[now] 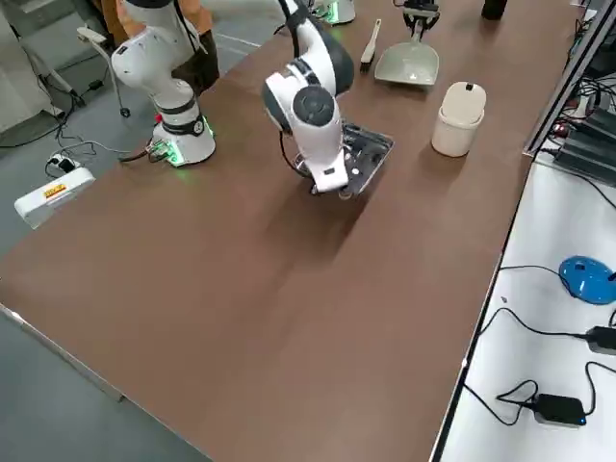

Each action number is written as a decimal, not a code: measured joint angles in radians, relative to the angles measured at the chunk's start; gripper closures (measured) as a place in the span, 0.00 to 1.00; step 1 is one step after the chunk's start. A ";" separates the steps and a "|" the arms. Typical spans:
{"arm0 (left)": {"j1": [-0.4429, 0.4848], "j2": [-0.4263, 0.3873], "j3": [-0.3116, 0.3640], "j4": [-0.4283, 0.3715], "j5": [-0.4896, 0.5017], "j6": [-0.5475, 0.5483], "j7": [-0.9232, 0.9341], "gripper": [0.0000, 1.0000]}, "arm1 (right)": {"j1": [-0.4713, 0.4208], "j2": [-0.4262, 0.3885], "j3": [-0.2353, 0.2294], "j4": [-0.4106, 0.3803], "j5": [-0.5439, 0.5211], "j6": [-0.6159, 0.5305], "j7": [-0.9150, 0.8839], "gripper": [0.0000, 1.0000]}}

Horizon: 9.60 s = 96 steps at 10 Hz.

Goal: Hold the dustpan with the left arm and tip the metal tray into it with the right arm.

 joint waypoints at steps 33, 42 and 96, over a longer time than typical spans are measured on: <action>-0.344 0.411 -0.098 0.402 0.255 -0.217 -0.532 0.67 | 0.171 -0.095 0.636 0.211 -0.565 -0.371 0.972 0.95; -0.344 0.412 -0.096 0.404 0.258 -0.217 -0.533 0.67 | 0.263 0.023 0.811 0.368 -0.874 -0.585 1.217 0.95; -0.351 0.052 0.419 0.702 -0.093 -0.639 -0.235 0.67 | 0.212 0.096 -0.295 -0.167 0.040 0.203 -0.122 0.95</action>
